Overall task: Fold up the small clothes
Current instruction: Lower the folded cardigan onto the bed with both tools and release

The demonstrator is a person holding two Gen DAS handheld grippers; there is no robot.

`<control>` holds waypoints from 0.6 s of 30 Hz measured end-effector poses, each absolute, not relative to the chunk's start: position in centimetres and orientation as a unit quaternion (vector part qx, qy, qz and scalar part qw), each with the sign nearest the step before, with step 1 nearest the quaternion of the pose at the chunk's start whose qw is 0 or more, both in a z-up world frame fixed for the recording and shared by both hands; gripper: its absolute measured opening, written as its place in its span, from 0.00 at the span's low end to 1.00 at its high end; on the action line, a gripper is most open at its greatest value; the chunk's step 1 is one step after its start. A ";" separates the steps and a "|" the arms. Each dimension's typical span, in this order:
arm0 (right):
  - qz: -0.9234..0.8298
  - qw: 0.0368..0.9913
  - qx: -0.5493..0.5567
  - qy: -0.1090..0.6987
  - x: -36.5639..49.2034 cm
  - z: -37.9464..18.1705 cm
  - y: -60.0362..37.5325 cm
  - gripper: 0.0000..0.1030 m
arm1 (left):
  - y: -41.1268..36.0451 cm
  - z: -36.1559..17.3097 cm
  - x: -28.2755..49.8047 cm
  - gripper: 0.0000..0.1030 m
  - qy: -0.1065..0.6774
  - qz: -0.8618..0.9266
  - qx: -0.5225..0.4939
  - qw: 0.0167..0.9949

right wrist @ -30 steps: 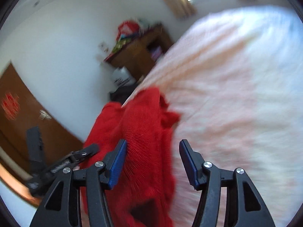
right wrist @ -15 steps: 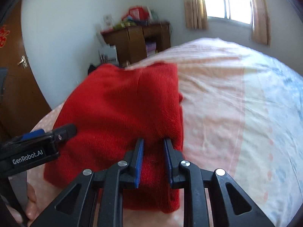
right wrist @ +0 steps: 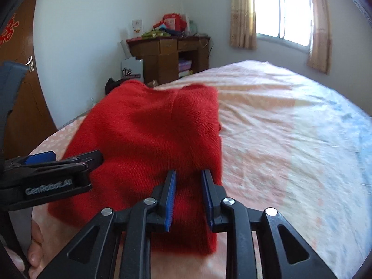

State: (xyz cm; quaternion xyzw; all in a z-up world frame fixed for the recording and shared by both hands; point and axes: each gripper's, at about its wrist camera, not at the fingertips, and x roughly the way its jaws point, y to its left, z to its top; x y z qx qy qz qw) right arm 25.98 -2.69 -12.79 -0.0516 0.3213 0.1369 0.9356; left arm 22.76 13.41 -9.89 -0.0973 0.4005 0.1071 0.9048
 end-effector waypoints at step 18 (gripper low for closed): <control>0.152 0.923 0.030 0.353 17.3 -13.0 -6.2 0.46 | 9.5 -10.6 15.0 1.00 0.406 0.120 0.005 0.906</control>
